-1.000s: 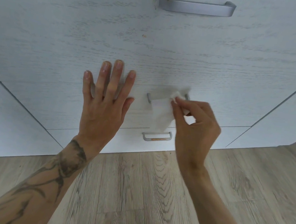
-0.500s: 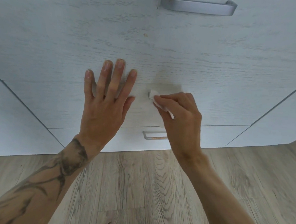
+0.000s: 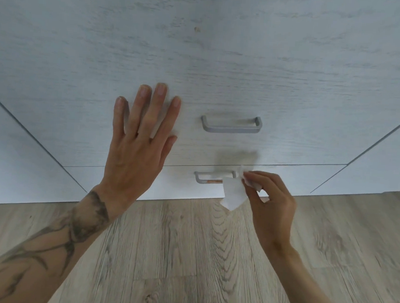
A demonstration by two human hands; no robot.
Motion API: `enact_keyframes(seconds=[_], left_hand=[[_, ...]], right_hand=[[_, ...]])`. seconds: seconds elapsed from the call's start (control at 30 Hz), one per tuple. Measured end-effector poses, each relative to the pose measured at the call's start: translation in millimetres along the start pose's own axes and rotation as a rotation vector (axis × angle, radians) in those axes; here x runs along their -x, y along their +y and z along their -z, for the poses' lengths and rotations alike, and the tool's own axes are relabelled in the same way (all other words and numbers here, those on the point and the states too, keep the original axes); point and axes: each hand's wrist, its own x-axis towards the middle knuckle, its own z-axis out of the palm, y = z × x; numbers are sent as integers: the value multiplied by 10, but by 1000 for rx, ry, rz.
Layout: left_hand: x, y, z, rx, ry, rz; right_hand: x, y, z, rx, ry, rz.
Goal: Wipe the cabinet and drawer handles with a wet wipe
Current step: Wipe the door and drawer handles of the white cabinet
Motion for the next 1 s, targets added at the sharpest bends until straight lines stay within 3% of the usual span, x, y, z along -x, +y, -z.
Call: enact_keyframes(seconds=[0.27,0.67,0.9,1.0], left_hand=[[177,-16,-140,-46,-26,-8],[165,-5,-225,-85,22,-8],[169,-3,-219,-91,10,-8],[175,-5,-215,-94,12,-14]], right_hand=[[107,273,-337,-7,-189,-42],[48,463,-496,159,-119,185],[-53,342,-603,179,-272,281],[-97,471,-462,194,-231,235]])
